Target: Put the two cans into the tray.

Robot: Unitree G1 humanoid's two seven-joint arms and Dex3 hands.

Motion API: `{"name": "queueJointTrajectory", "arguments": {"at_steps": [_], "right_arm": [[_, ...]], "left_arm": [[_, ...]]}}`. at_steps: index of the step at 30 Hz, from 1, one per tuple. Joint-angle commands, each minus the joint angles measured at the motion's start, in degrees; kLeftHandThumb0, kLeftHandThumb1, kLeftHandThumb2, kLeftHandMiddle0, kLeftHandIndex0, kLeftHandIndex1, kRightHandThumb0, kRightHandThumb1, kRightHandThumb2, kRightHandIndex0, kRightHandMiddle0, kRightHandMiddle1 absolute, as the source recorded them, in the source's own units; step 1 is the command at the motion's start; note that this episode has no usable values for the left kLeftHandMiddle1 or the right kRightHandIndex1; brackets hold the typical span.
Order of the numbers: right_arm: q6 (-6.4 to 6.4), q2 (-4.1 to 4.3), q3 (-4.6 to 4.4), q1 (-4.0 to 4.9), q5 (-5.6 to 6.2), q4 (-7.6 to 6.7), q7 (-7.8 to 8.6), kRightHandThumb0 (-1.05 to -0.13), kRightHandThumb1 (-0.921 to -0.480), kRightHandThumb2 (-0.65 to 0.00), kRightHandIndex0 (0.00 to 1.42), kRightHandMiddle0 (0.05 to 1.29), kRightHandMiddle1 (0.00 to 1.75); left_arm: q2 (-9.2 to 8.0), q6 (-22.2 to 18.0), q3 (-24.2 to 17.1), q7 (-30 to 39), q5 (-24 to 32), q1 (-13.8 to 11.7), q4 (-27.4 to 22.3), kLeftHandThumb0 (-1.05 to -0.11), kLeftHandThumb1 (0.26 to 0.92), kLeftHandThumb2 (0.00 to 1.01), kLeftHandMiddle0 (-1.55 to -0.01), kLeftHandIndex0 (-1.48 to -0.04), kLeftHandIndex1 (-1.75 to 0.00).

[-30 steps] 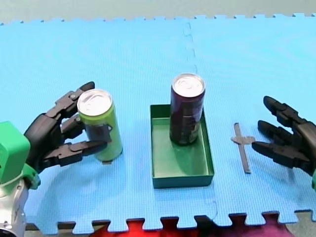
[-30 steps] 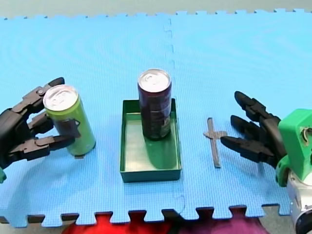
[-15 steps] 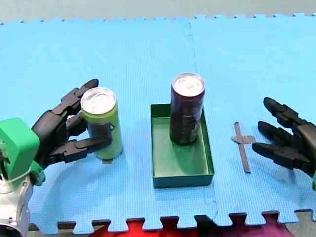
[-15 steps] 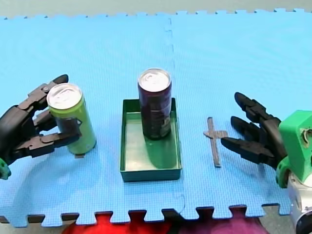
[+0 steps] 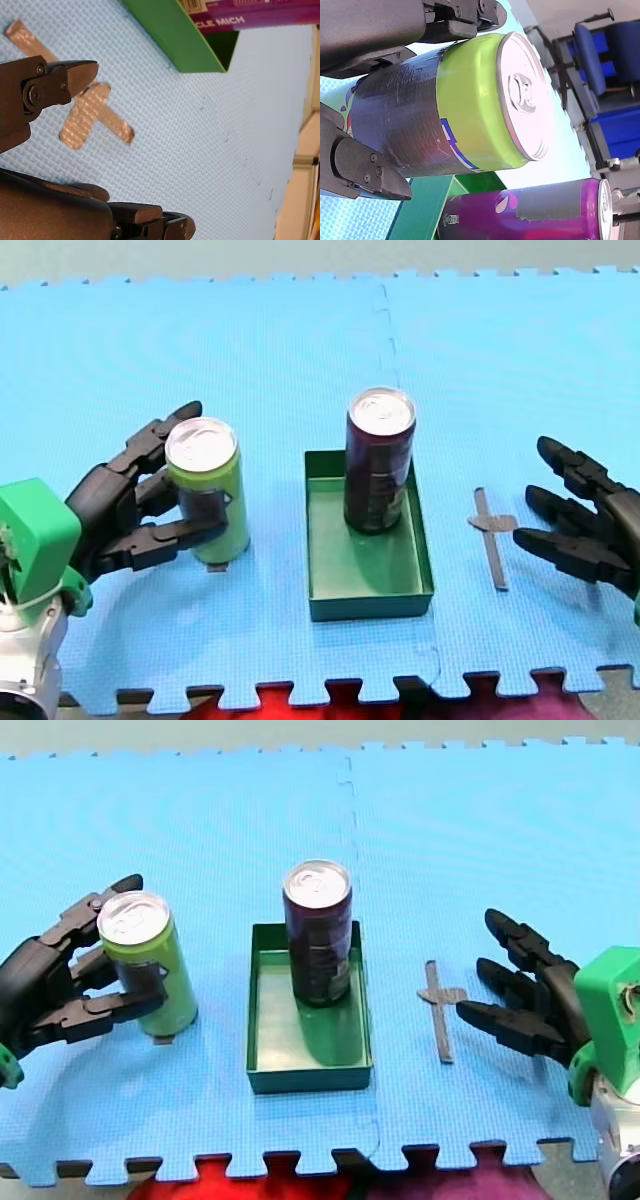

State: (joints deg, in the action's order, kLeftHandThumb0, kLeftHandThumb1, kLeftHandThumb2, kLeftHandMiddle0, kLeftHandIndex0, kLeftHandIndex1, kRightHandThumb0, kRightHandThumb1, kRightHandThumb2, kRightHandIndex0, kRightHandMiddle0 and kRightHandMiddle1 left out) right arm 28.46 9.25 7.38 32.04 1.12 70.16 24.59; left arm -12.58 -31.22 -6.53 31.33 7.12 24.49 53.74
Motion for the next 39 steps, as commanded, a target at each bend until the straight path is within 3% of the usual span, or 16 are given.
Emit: {"name": "queueJointTrajectory", "arguments": {"at_steps": [1, 12, 15, 18, 19, 20, 21, 22, 24, 28, 39], "right_arm": [[0.15, 0.46, 0.10, 0.22, 0.10, 0.14, -0.28, -1.048, -0.921, -0.095, 0.19, 0.15, 0.01], [0.56, 0.34, -0.02, 0.25, -0.17, 0.41, -1.39, -1.048, -0.921, -0.095, 0.21, 0.15, 0.01], [0.80, 0.45, 0.00, 0.24, -0.23, 0.64, -1.52, -1.048, -0.921, -0.096, 0.21, 0.16, 0.01], [0.90, 0.57, 0.01, 0.33, -0.28, 0.89, -1.62, -1.048, -0.921, -0.098, 0.21, 0.16, 0.01], [0.92, 0.60, 0.02, 0.36, -0.29, 0.95, -1.66, -1.048, -0.921, -0.099, 0.21, 0.16, 0.01], [0.95, 0.62, 0.03, 0.38, -0.30, 1.00, -1.74, -1.048, -0.921, -0.099, 0.21, 0.16, 0.01], [0.97, 0.63, 0.04, 0.40, -0.32, 1.05, -1.80, -1.048, -0.921, -0.100, 0.22, 0.16, 0.01], [0.98, 0.61, 0.04, 0.44, -0.34, 1.13, -1.92, -1.048, -0.921, -0.101, 0.22, 0.16, 0.01], [1.11, 0.56, 0.08, 0.43, -0.37, 1.23, -2.12, -1.048, -0.921, -0.103, 0.22, 0.16, 0.01], [1.42, 0.51, 0.28, 0.29, -0.20, 1.25, -2.17, -1.048, -0.921, -0.108, 0.22, 0.16, 0.00], [2.40, 0.48, 1.64, 0.18, 0.67, 1.98, -2.01, -1.048, -0.921, -0.116, 0.23, 0.17, 0.01]], "left_arm": [[-0.28, -0.2, -0.1, 0.2, 0.1, 0.2, 0.3, -1.048, 0.858, 0.01, -0.30, -0.17, 0.00], [-0.43, 0.8, 0.7, -0.3, -0.9, 0.6, 0.5, -1.048, 0.871, 0.01, -0.26, -0.16, 0.00], [0.51, 1.3, 0.8, -1.5, -1.1, 1.3, 1.0, -1.048, 0.871, 0.01, -0.25, -0.16, 0.00], [2.39, 0.6, -0.1, -4.3, -0.7, 2.1, 2.3, -1.048, 0.869, 0.00, -0.48, -0.35, -0.05], [3.32, -1.2, -0.7, -7.1, -0.9, 2.2, 2.9, -1.007, 0.755, 0.00, -0.81, -0.74, -0.13], [4.58, -3.4, -1.0, -12.6, -2.2, 2.3, 3.6, -0.908, 0.698, 0.00, -0.93, -0.94, -0.15], [5.61, -5.0, -1.2, -17.5, -3.6, 2.4, 4.0, -0.751, 0.711, 0.02, -0.85, -0.83, -0.94], [6.75, -5.4, -1.0, -23.4, -5.5, 2.7, 4.2, -0.672, 0.732, 0.03, -0.83, -0.71, -1.34], [8.52, -3.9, -0.5, -31.8, -8.2, 2.9, 3.9, -0.528, 0.834, 0.05, -0.89, -0.63, -1.66], [9.37, -5.5, -1.2, -31.2, -6.5, 2.2, 4.2, -0.430, 0.884, 0.04, -0.93, -0.61, -1.74], [9.82, -6.7, -3.3, -28.3, -2.6, 3.1, 6.6, -0.377, 0.878, 0.01, -0.94, -0.58, -1.75]]}}
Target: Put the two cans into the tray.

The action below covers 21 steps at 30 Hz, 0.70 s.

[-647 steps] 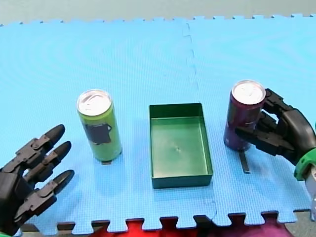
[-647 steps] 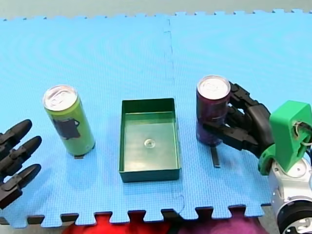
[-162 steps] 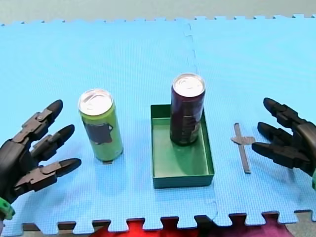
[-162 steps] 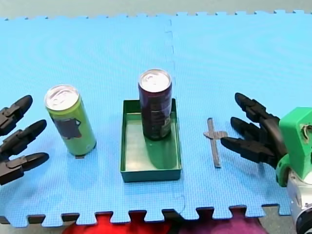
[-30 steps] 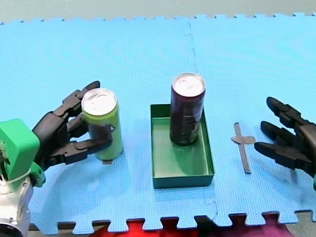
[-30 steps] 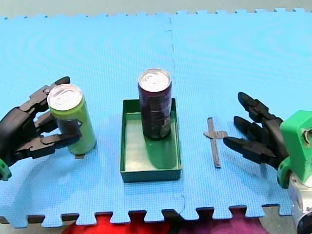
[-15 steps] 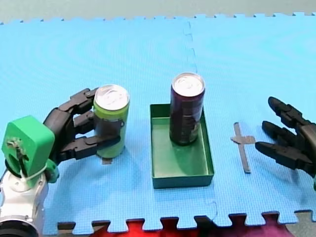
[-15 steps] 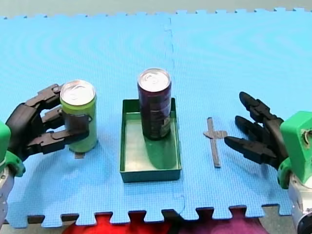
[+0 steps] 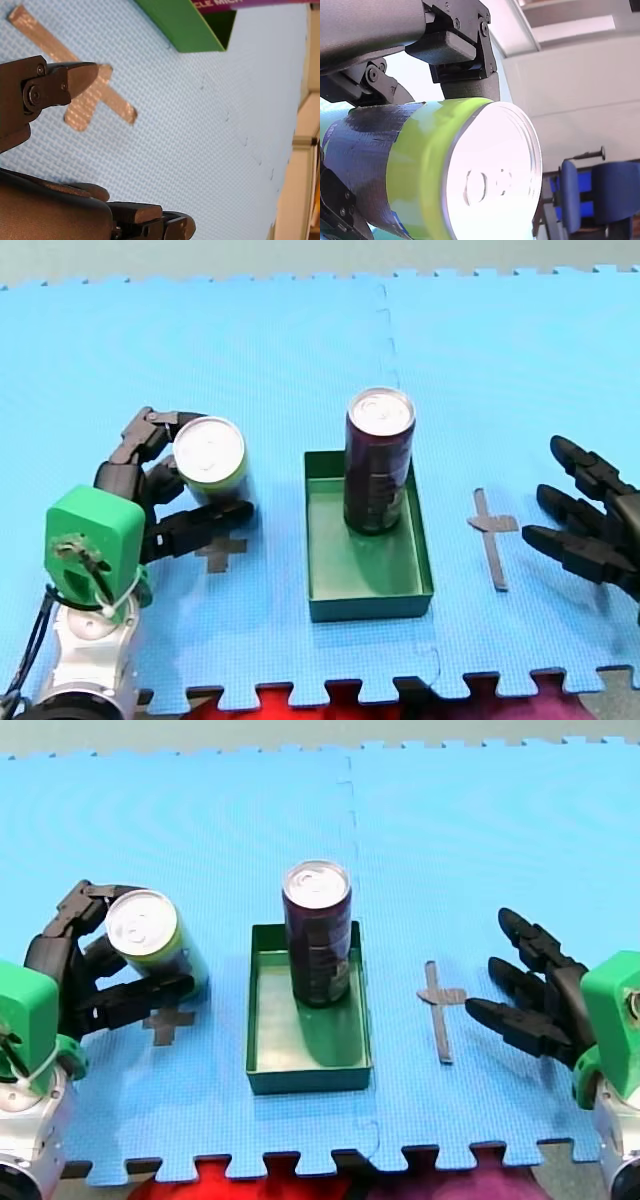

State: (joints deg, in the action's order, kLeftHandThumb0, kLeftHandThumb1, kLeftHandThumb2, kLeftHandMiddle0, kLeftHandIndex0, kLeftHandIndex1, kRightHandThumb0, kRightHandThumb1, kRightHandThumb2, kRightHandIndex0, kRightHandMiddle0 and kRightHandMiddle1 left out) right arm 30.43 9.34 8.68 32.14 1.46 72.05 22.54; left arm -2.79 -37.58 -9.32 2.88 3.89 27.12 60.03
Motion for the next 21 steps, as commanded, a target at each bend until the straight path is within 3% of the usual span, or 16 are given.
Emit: {"name": "queueJointTrajectory", "arguments": {"at_steps": [1, 12, 16, 18, 21], "right_arm": [[0.48, 0.40, 0.39, 0.10, 0.36, 0.10, 0.08, -1.048, -0.921, -0.116, 0.23, 0.17, 0.01], [0.67, 0.25, 0.73, 0.31, 0.41, 0.24, 0.04, -1.048, -0.921, -0.122, 0.24, 0.19, 0.01], [0.88, 0.17, 0.69, 0.26, 0.30, 0.27, 0.05, -1.048, -0.921, -0.125, 0.24, 0.19, 0.01], [1.02, 0.14, 0.62, 0.21, 0.19, 0.31, 0.00, -1.048, -0.921, -0.126, 0.24, 0.19, 0.01], [1.21, -0.03, 0.52, 0.16, 0.03, 0.44, -0.15, -1.048, -0.921, -0.128, 0.24, 0.20, 0.01]], "left_arm": [[0.08, -0.4, -0.7, 0.5, 0.9, 0.5, 0.4, -0.374, 0.877, 0.01, -0.94, -0.58, -1.75], [-0.10, -0.2, -1.5, 2.2, 1.8, 0.6, 0.5, -0.347, 0.869, 0.00, -0.93, -0.56, -1.75], [-1.07, 1.4, -0.3, 2.8, 0.4, 0.6, -0.9, -0.343, 0.868, 0.00, -0.93, -0.56, -1.75], [-2.51, 6.7, 1.6, 3.0, -1.6, -0.2, -6.1, -0.343, 0.867, 0.00, -0.93, -0.56, -1.75], [-4.08, 20.5, 4.3, 3.6, -3.9, -3.7, -21.2, -0.350, 0.856, 0.01, -0.95, -0.57, -1.75]]}}
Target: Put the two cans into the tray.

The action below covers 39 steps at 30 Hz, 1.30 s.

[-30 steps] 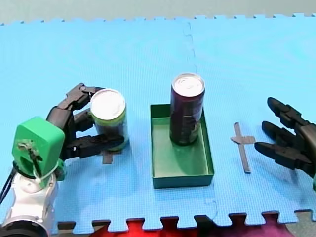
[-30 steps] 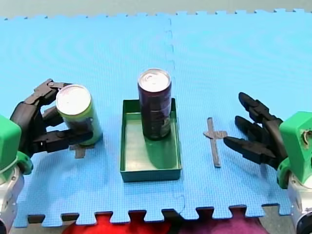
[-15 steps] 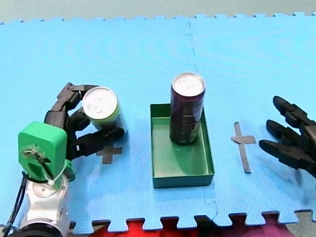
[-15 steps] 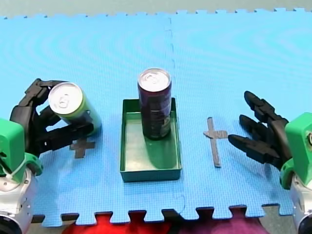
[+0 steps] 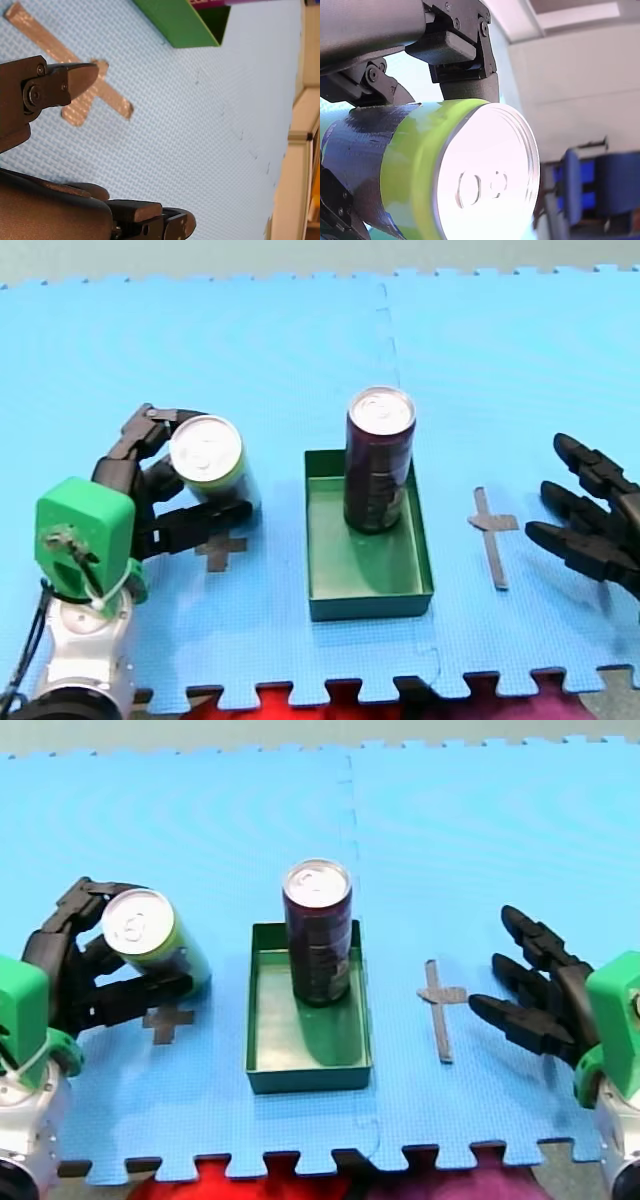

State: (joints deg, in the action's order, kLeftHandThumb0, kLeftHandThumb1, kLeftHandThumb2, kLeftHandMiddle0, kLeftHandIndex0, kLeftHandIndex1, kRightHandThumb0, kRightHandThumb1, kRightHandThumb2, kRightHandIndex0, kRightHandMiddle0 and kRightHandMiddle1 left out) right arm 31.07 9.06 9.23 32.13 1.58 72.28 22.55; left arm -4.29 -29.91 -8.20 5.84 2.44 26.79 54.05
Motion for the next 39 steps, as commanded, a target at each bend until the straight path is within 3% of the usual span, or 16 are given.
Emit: {"name": "queueJointTrajectory", "arguments": {"at_steps": [1, 7, 10, 21, 32, 39], "right_arm": [[0.61, 0.14, -0.05, 0.16, -0.13, 0.26, -0.22, -1.048, -0.921, -0.128, 0.24, 0.20, 0.01], [0.66, -0.44, -0.20, -0.05, -0.07, 0.13, 0.07, -1.048, -0.921, -0.131, 0.25, 0.20, 0.01], [0.47, -0.57, -0.25, -0.08, 0.08, 0.01, 0.53, -1.048, -0.921, -0.131, 0.25, 0.20, 0.01], [0.23, -1.23, -0.57, -0.18, 0.14, -0.66, 0.21, -1.048, -0.921, -0.130, 0.25, 0.20, 0.01], [-1.19, -1.09, -0.34, -0.18, 0.63, -0.78, 0.58, -1.048, -0.921, -0.126, 0.25, 0.20, 0.00], [-1.39, -0.98, -0.26, -0.17, 0.75, -0.76, 0.85, -1.048, -0.921, -0.122, 0.25, 0.20, 0.00]], "left_arm": [[-3.07, 17.1, 3.9, 1.4, -2.9, -4.7, -20.0, -0.343, 0.857, 0.01, -0.95, -0.57, -1.75], [-5.73, 31.0, 6.1, 6.2, -3.1, -8.4, -37.0, -0.325, 0.849, 0.00, -0.94, -0.55, -1.75], [-6.34, 34.7, 6.6, 6.7, -3.9, -9.4, -42.6, -0.314, 0.843, 0.00, -0.93, -0.54, -1.75], [-6.07, 35.3, 5.5, 8.0, -2.5, -12.6, -50.4, -0.289, 0.825, 0.00, -0.93, -0.53, -1.75], [-5.50, 36.6, 4.8, 9.3, -1.7, -13.8, -53.1, -0.282, 0.818, 0.00, -0.93, -0.53, -1.75], [-4.70, 36.6, 4.1, 9.7, -0.6, -14.7, -54.8, -0.289, 0.817, 0.00, -0.93, -0.52, -1.75]]}}
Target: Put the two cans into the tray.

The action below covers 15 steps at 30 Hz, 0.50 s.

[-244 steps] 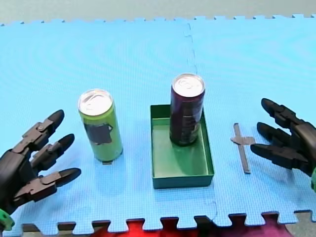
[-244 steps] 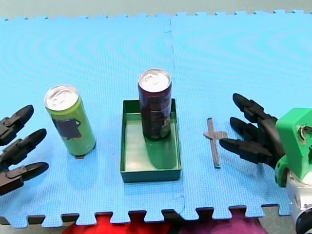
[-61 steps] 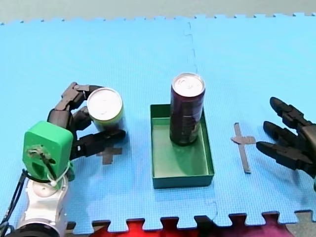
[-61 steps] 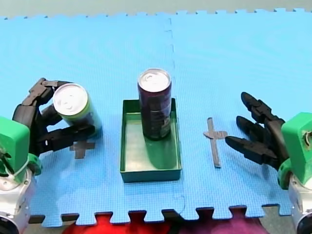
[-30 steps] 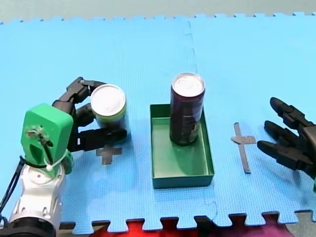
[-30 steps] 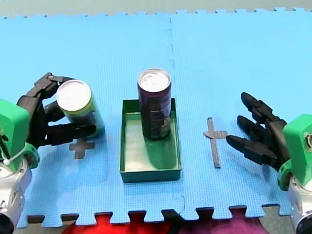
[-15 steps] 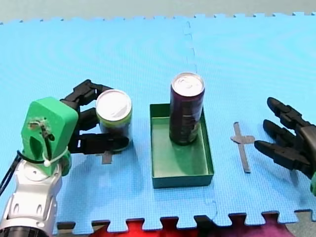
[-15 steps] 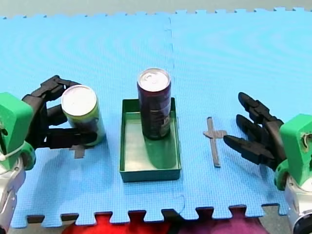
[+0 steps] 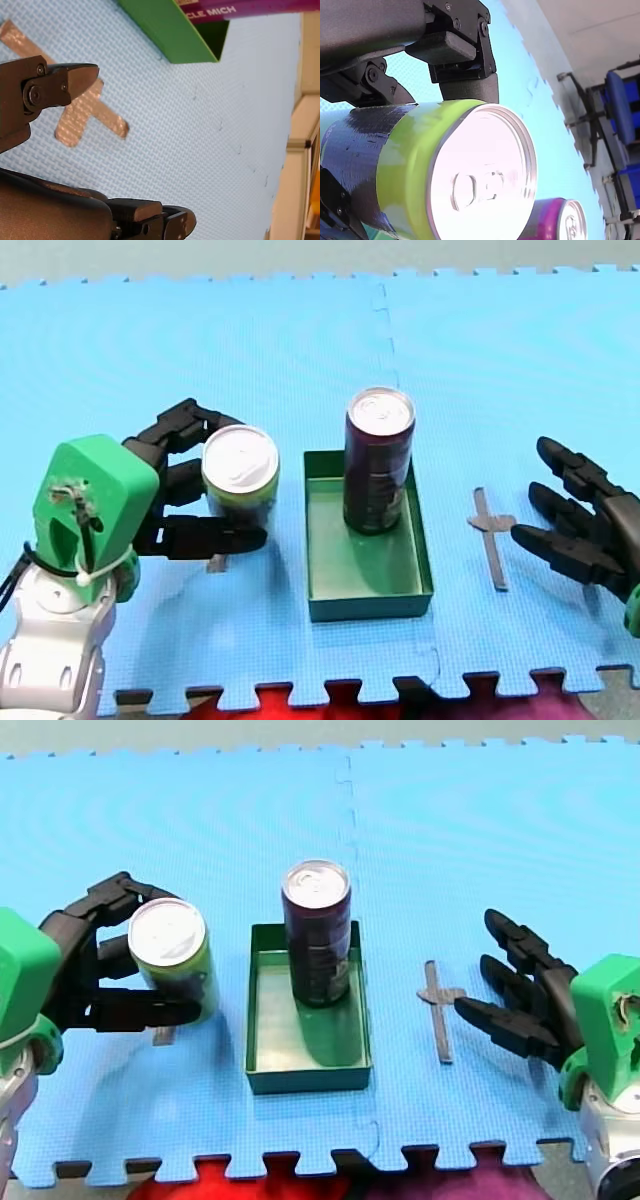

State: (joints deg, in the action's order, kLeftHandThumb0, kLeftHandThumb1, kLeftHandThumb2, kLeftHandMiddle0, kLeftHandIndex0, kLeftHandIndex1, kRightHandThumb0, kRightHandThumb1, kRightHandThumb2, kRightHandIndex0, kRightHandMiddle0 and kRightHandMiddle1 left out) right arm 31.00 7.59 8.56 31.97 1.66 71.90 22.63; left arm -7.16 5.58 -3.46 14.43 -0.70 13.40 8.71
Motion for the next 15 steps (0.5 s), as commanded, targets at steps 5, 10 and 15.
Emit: {"name": "queueJointTrajectory", "arguments": {"at_steps": [5, 10, 15], "right_arm": [[-1.44, 0.56, 0.37, -0.07, 0.67, -0.41, 0.81, -1.048, -0.921, -0.120, 0.25, 0.20, 0.00], [-1.74, 0.63, 0.40, -0.08, 0.77, -0.40, 0.89, -1.048, -0.921, -0.120, 0.24, 0.20, 0.00], [-2.00, 0.63, 0.45, -0.04, 0.87, -0.39, 1.06, -1.048, -0.921, -0.118, 0.24, 0.20, 0.00]], "left_arm": [[-1.71, 3.3, -0.6, 1.0, 2.6, -2.2, -13.6, -0.295, 0.818, 0.00, -0.93, -0.52, -1.75], [-1.31, 5.3, -0.6, -0.1, 2.5, -3.3, -18.1, -0.301, 0.819, 0.00, -0.93, -0.51, -1.75], [-0.81, 6.9, -0.3, -0.8, 2.3, -3.8, -21.6, -0.305, 0.819, 0.00, -0.93, -0.51, -1.75]]}}
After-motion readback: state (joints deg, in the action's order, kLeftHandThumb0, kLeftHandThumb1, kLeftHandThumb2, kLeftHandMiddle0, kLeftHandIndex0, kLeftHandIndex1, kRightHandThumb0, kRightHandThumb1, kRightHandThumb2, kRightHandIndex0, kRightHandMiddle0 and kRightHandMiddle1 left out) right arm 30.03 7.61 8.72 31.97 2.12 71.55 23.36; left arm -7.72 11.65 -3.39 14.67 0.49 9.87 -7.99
